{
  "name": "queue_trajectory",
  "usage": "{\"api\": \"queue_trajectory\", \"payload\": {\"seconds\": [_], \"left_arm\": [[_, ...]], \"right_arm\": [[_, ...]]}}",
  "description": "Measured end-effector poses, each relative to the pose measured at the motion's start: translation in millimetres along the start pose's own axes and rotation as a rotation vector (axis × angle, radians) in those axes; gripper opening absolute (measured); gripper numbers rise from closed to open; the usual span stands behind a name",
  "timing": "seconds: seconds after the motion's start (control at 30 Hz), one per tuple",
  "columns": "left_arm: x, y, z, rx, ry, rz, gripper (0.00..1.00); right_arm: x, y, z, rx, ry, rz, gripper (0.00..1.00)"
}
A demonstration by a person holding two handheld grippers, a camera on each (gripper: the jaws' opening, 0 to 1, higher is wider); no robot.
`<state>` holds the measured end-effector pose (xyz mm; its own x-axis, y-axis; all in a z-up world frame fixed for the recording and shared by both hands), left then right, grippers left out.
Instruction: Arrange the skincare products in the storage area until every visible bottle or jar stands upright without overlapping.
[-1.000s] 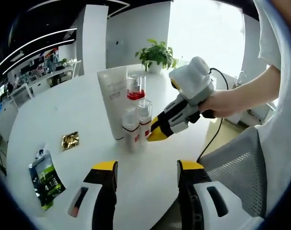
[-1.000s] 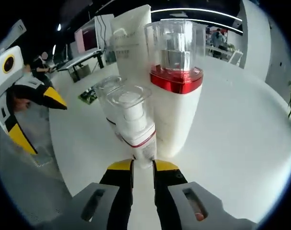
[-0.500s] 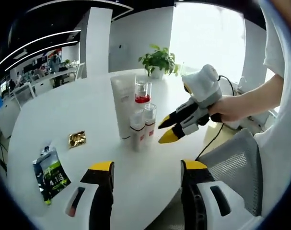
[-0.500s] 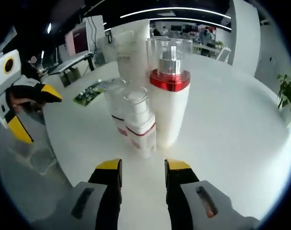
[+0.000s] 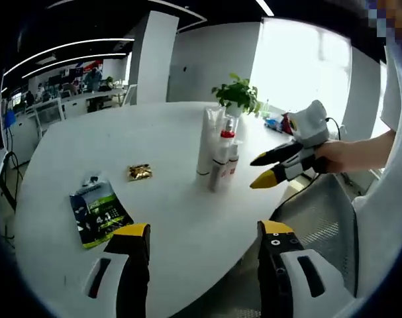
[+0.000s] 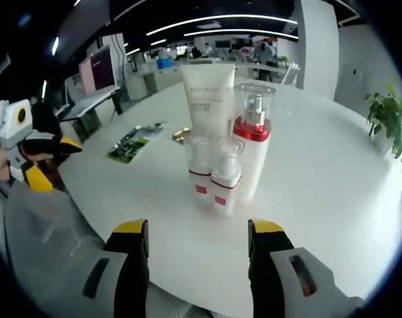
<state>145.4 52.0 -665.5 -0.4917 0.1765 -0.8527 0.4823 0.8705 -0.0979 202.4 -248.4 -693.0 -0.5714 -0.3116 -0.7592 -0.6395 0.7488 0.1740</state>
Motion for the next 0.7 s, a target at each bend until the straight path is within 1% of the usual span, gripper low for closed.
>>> {"api": "queue_trajectory", "payload": {"seconds": [0.03, 0.07, 0.1, 0.23, 0.3, 0.33, 0.37, 0.47, 0.6, 0.67, 0.7], "left_arm": [[1.6, 4.5, -5.1, -0.003, -0.005, -0.006, 0.63], [1.0, 2.5, -6.0, -0.004, -0.005, -0.007, 0.65], [1.8, 5.1, -10.4, -0.008, -0.005, -0.009, 0.66], [4.6, 17.5, -24.3, -0.012, -0.013, -0.017, 0.71], [4.4, 18.2, -29.0, -0.006, -0.016, -0.019, 0.73], [5.8, 21.5, -30.1, -0.006, -0.016, -0.018, 0.74], [6.1, 22.7, -31.5, -0.005, -0.016, -0.018, 0.75], [4.5, 23.6, -37.6, 0.003, -0.024, -0.017, 0.78], [2.5, 21.9, -44.3, 0.013, -0.041, -0.037, 0.86], [4.1, 20.0, -46.7, 0.018, -0.039, -0.045, 0.87], [5.3, 19.2, -47.5, 0.020, -0.030, -0.049, 0.87]], "right_arm": [[-1.0, 2.0, -1.8, 0.010, -0.013, 0.003, 0.64], [-1.2, 3.5, -2.8, 0.013, -0.016, 0.004, 0.65], [-0.9, 5.5, -4.0, 0.016, -0.020, 0.007, 0.66], [-4.1, 21.4, -10.8, 0.027, -0.044, -0.001, 0.70], [-3.5, 30.1, -12.8, 0.027, -0.062, -0.011, 0.73], [-3.8, 32.7, -13.5, 0.027, -0.067, -0.015, 0.75], [-7.1, 33.8, -14.8, 0.025, -0.081, -0.014, 0.76], [-8.6, 41.1, -17.2, 0.018, -0.103, -0.008, 0.79], [-8.2, 49.4, -19.0, 0.012, -0.125, -0.005, 0.82], [-6.7, 51.6, -19.0, 0.018, -0.140, -0.008, 0.88], [-8.5, 52.0, -20.5, 0.039, -0.162, -0.019, 0.93]]}}
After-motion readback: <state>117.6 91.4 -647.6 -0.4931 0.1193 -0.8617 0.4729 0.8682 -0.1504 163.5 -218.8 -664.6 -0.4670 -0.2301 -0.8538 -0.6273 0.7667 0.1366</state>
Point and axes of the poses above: the point that each gripper's makers call its tool centre point, and the gripper's own axes: z roughly forward along the fingers, y roughly to its left, x roughly out of its underside, the point moved 9 cm from there along -z, roughly backward along the fingers, and after that the axes turned 10 degrees about -x, right-handed, at the moved point
